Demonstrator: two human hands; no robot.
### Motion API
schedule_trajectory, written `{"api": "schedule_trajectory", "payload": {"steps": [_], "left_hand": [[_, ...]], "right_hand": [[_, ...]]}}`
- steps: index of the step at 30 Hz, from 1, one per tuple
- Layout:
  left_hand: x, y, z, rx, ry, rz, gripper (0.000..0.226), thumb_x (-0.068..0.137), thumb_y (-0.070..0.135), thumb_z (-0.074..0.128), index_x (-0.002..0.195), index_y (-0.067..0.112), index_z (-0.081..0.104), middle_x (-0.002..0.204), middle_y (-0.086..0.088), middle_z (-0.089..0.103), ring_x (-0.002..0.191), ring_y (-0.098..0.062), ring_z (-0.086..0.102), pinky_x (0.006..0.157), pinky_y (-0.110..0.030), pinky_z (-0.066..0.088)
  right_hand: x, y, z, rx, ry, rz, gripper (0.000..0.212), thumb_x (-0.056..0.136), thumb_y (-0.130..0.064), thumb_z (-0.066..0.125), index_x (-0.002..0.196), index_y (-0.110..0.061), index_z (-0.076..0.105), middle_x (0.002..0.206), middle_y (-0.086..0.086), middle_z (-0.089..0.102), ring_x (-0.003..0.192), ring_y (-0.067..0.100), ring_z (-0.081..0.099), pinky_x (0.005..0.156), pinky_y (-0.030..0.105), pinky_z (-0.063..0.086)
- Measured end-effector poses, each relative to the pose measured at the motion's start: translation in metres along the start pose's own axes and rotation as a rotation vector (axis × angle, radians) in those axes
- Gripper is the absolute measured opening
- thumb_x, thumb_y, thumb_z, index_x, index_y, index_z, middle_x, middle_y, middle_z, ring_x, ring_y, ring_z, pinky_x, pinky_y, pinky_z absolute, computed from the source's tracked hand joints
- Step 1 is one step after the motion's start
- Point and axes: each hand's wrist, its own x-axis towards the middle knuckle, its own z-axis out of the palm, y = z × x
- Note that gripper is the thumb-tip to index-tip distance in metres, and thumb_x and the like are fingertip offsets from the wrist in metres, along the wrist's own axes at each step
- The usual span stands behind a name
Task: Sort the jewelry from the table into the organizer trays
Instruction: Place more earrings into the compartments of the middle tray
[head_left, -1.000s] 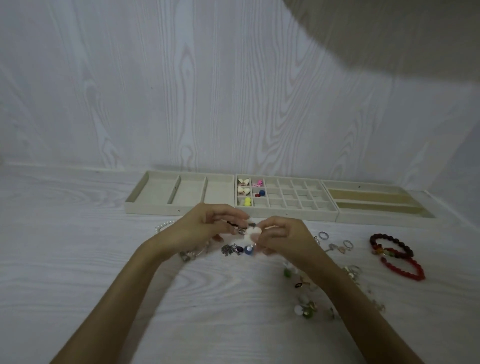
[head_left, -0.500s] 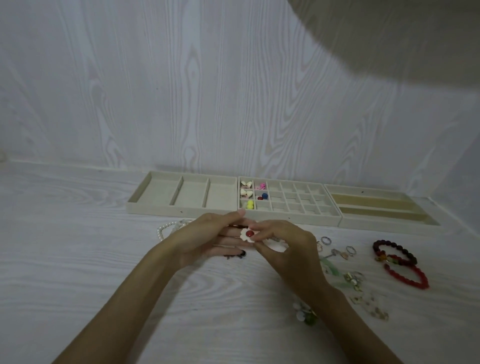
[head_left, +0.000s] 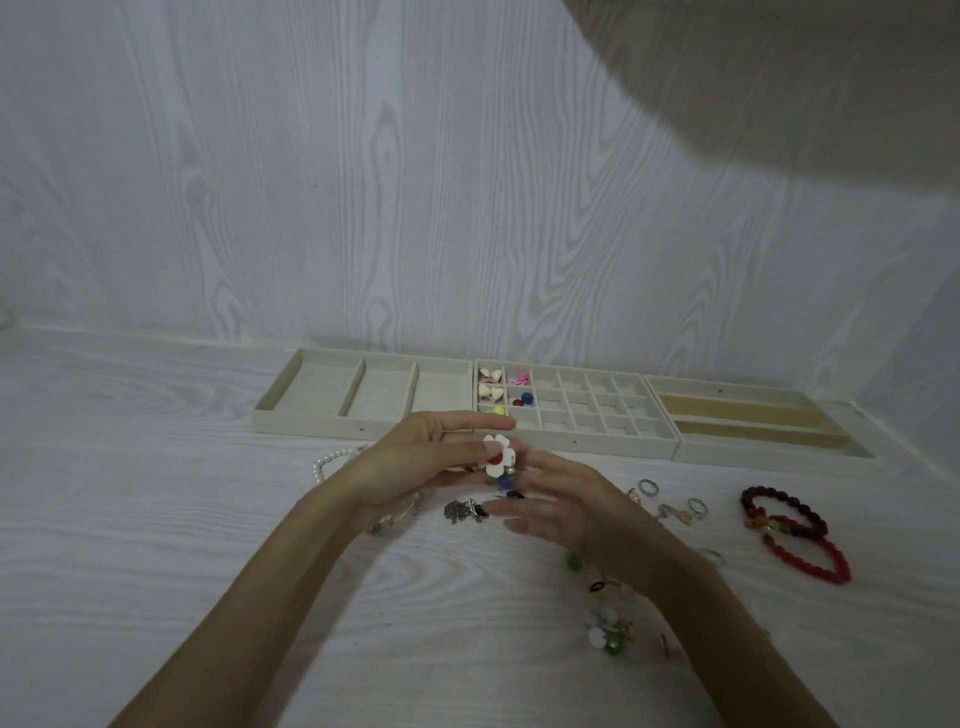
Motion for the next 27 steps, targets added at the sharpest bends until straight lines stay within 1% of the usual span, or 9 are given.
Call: {"api": "schedule_trajectory", "payload": {"steps": [3, 5, 9, 11, 13, 15, 20, 24, 27], "left_hand": [[0.004, 0.005, 0.0, 0.036, 0.01, 0.023, 0.029, 0.088, 0.014, 0.063, 0.116, 0.021, 0.066, 0.109, -0.002, 0.072, 0.106, -0.017, 0.066, 0.093, -0.024, 0.052], [0.008, 0.01, 0.0, 0.084, 0.018, 0.04, 0.029, 0.087, 0.016, 0.065, 0.115, 0.022, 0.067, 0.106, -0.003, 0.073, 0.105, -0.019, 0.067, 0.092, -0.026, 0.053], [0.025, 0.024, -0.001, 0.126, 0.106, 0.087, 0.027, 0.083, 0.004, 0.068, 0.109, 0.009, 0.069, 0.091, -0.009, 0.074, 0.079, -0.009, 0.071, 0.065, -0.012, 0.053], [0.043, 0.028, -0.003, 0.178, 0.177, 0.109, 0.023, 0.081, 0.006, 0.072, 0.104, 0.008, 0.071, 0.089, -0.013, 0.073, 0.078, -0.013, 0.07, 0.069, -0.017, 0.057], [0.065, 0.027, -0.007, 0.215, 0.245, 0.125, 0.019, 0.077, 0.01, 0.076, 0.096, 0.008, 0.074, 0.089, -0.016, 0.073, 0.084, -0.022, 0.07, 0.081, -0.029, 0.058], [0.088, 0.025, -0.011, 0.255, 0.296, 0.112, 0.02, 0.075, 0.015, 0.079, 0.093, 0.008, 0.076, 0.087, -0.014, 0.074, 0.084, -0.023, 0.07, 0.086, -0.034, 0.057], [0.13, 0.017, -0.02, 0.37, 0.29, 0.089, 0.02, 0.078, 0.018, 0.077, 0.097, 0.009, 0.076, 0.09, -0.012, 0.074, 0.074, -0.013, 0.066, 0.073, -0.026, 0.055], [0.146, 0.008, -0.025, 0.458, 0.281, 0.147, 0.016, 0.08, 0.018, 0.074, 0.095, 0.015, 0.076, 0.089, -0.007, 0.074, 0.085, -0.018, 0.069, 0.087, -0.037, 0.055], [0.15, 0.002, -0.025, 0.547, 0.255, 0.143, 0.015, 0.084, 0.021, 0.07, 0.097, 0.017, 0.076, 0.092, -0.003, 0.074, 0.088, -0.016, 0.069, 0.087, -0.037, 0.055]], "right_hand": [[-0.006, -0.001, 0.003, 0.104, -0.008, 0.023, 0.026, 0.093, -0.007, 0.048, 0.115, -0.004, 0.06, 0.104, 0.015, 0.071, 0.088, 0.025, 0.07, 0.076, 0.028, 0.058], [-0.006, -0.002, 0.0, 0.132, 0.054, -0.016, 0.022, 0.093, -0.008, 0.049, 0.109, -0.005, 0.063, 0.098, 0.012, 0.073, 0.085, 0.02, 0.071, 0.074, 0.024, 0.057], [0.005, -0.016, -0.015, 0.109, 0.147, -0.116, 0.025, 0.09, -0.008, 0.054, 0.113, -0.009, 0.064, 0.105, 0.009, 0.072, 0.092, 0.014, 0.07, 0.075, 0.018, 0.055], [0.016, -0.031, -0.023, 0.106, 0.169, -0.167, 0.026, 0.087, -0.009, 0.058, 0.113, -0.007, 0.064, 0.105, 0.011, 0.071, 0.09, 0.014, 0.07, 0.075, 0.018, 0.056], [0.031, -0.047, -0.029, 0.08, 0.215, -0.202, 0.025, 0.086, -0.012, 0.062, 0.11, -0.006, 0.064, 0.104, 0.014, 0.071, 0.088, 0.015, 0.071, 0.076, 0.02, 0.057], [0.048, -0.059, -0.035, 0.014, 0.282, -0.21, 0.024, 0.086, -0.013, 0.065, 0.108, -0.003, 0.064, 0.1, 0.014, 0.072, 0.087, 0.017, 0.071, 0.078, 0.021, 0.057], [0.083, -0.069, -0.047, -0.176, 0.448, -0.172, 0.024, 0.08, -0.015, 0.073, 0.097, 0.001, 0.068, 0.087, 0.014, 0.073, 0.069, 0.01, 0.071, 0.063, 0.015, 0.056], [0.101, -0.068, -0.053, -0.24, 0.534, -0.185, 0.018, 0.077, -0.016, 0.077, 0.086, -0.004, 0.067, 0.08, 0.014, 0.072, 0.059, 0.009, 0.069, 0.052, 0.014, 0.052], [0.106, -0.067, -0.057, -0.347, 0.567, -0.208, 0.02, 0.075, -0.019, 0.079, 0.084, -0.004, 0.07, 0.076, 0.013, 0.072, 0.057, 0.009, 0.068, 0.054, 0.015, 0.053]]}}
